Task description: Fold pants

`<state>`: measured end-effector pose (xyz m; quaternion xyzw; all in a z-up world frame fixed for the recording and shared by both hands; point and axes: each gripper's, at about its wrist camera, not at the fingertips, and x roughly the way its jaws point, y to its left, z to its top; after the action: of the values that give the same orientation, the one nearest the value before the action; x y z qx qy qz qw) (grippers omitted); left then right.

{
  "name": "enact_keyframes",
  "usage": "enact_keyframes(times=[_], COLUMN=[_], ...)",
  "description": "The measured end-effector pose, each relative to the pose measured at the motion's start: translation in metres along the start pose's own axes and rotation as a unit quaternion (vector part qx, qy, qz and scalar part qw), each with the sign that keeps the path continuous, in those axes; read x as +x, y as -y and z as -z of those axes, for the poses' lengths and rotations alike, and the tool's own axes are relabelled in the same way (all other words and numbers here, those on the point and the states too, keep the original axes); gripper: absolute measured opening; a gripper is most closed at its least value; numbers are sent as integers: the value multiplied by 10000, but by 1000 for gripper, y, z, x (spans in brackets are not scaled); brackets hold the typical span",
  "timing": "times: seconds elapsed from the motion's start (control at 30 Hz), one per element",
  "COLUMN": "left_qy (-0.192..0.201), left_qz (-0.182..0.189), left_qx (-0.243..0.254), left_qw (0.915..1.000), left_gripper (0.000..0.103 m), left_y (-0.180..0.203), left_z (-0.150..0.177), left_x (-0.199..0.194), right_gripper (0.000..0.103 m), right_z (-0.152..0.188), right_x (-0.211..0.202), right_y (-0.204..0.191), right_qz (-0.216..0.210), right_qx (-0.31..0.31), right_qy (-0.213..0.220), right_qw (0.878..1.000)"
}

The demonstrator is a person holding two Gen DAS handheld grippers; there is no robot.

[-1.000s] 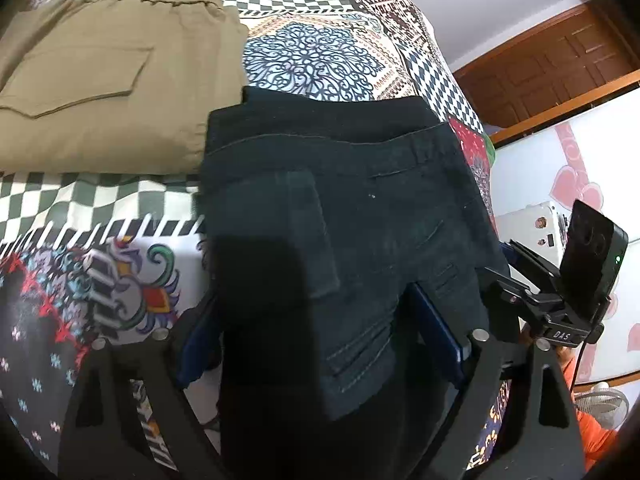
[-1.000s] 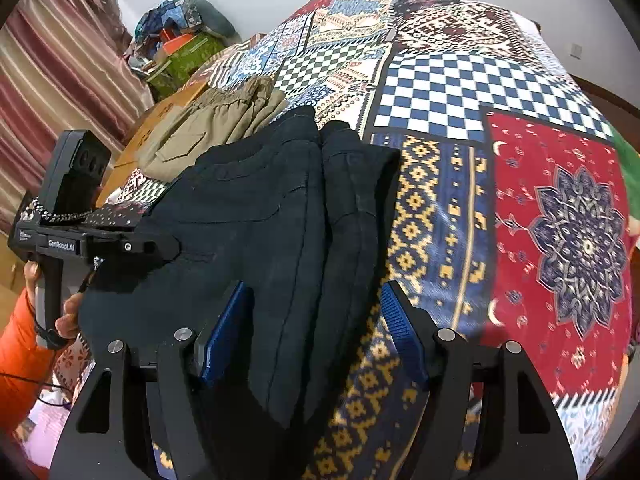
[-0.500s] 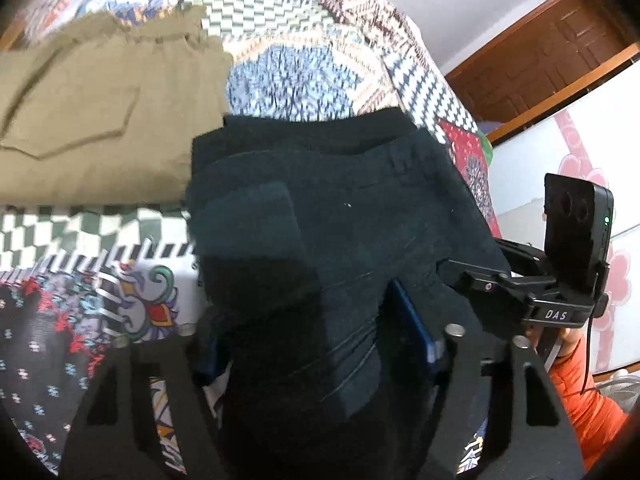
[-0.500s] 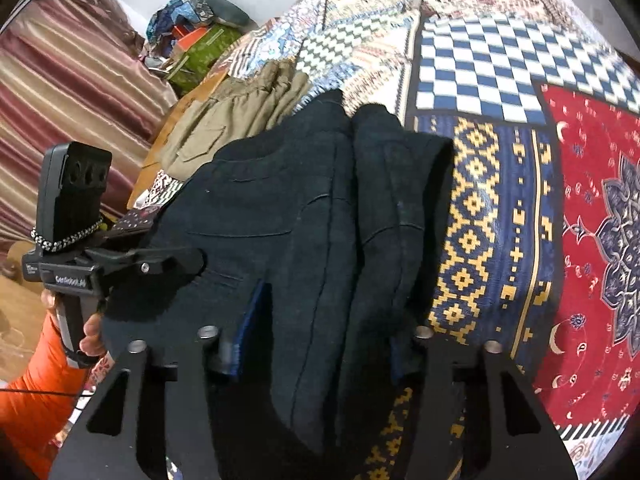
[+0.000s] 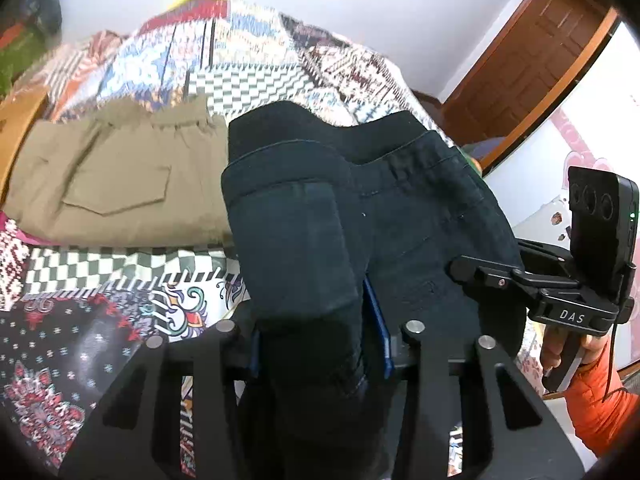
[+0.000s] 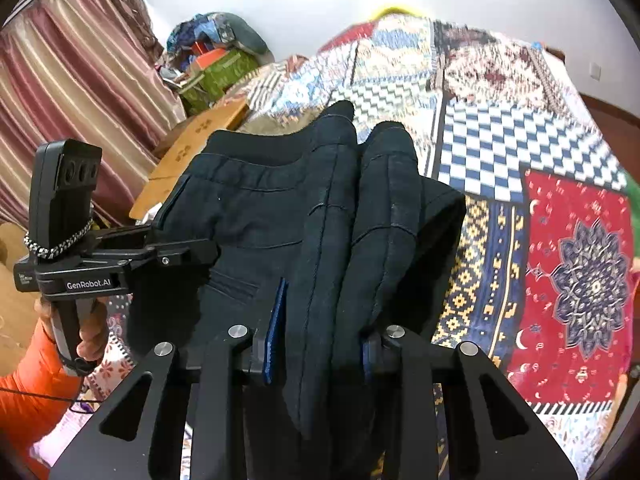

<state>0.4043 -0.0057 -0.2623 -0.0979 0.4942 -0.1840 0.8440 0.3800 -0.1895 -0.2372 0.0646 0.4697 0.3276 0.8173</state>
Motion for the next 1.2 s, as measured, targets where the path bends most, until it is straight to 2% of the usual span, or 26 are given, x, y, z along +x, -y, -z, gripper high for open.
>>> enact_keyframes(times=[0.27, 0.53, 0.93, 1.2], left_qy=[568, 1001, 1338, 1322], left_qz=[-54, -129, -391, -630], left_qx=[98, 79, -108, -184], left_qw=[9983, 9949, 9902, 9891], left_gripper=[38, 37, 37, 37], left_y=[8, -8, -64, -106], left_z=[2, 3, -20, -45], left_x=[-61, -115, -158, -153], right_gripper=[26, 25, 25, 25], right_z=[-15, -31, -70, -98], right_x=[-29, -40, -7, 31], right_y=[-38, -78, -118, -130], right_qz=[102, 125, -97, -238], right_qx=[-328, -638, -857, -914], right_qy=[418, 711, 944, 964], right_qw=[9985, 9953, 9918, 9908])
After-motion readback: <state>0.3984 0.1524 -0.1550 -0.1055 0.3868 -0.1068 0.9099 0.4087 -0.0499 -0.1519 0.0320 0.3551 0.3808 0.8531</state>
